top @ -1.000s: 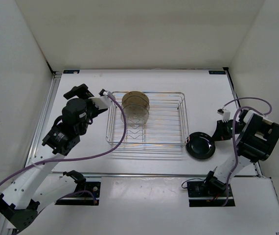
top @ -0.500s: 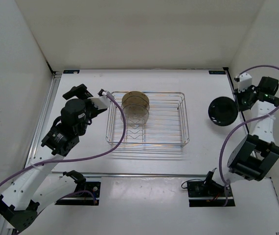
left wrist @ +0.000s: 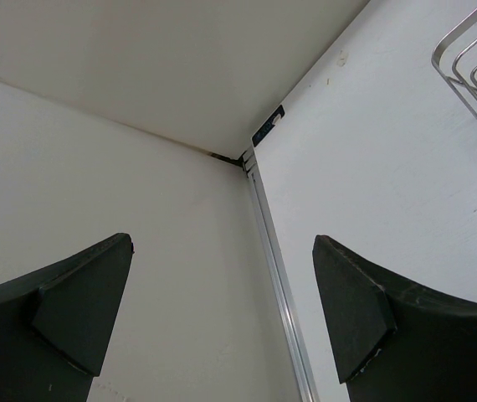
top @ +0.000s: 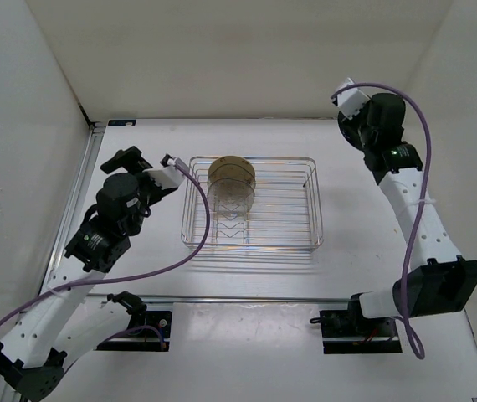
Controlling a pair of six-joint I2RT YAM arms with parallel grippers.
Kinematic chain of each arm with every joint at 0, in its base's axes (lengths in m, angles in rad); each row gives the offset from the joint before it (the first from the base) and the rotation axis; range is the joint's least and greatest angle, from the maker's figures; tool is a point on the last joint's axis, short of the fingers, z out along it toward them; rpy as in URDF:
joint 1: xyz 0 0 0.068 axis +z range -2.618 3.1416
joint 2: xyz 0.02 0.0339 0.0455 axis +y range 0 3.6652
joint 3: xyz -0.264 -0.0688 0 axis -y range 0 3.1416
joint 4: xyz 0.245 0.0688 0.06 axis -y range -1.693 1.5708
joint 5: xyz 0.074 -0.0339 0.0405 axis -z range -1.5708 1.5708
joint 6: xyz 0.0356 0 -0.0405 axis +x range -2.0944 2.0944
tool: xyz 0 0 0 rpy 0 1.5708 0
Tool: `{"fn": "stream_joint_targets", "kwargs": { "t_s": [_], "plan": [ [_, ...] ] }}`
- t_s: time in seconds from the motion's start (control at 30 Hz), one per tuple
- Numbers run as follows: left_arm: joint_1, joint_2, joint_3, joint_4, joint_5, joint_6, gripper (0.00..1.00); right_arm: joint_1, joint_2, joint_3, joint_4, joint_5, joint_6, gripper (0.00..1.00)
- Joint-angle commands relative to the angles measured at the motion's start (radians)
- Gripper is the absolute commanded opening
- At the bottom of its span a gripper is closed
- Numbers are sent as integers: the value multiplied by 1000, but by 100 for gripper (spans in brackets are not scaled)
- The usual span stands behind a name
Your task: Load the plates into the dish rack
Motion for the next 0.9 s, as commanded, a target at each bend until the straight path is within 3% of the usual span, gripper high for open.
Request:
{"fn": "stream_joint_targets", "kwargs": {
  "t_s": [0.0, 0.2, 0.47, 0.87],
  "plan": [
    [7, -35, -12, 2, 17, -17, 100, 95, -30, 56, 151, 167, -102, 0],
    [16, -44, -32, 2, 17, -17, 100, 306, -11, 8, 245, 236, -190, 0],
    [34, -44, -41, 2, 27, -26, 100, 538, 22, -21, 249, 236, -285, 0],
    [44, -75, -61, -8, 27, -26, 100, 772, 32, -101, 236, 246, -277, 0]
  ]
}}
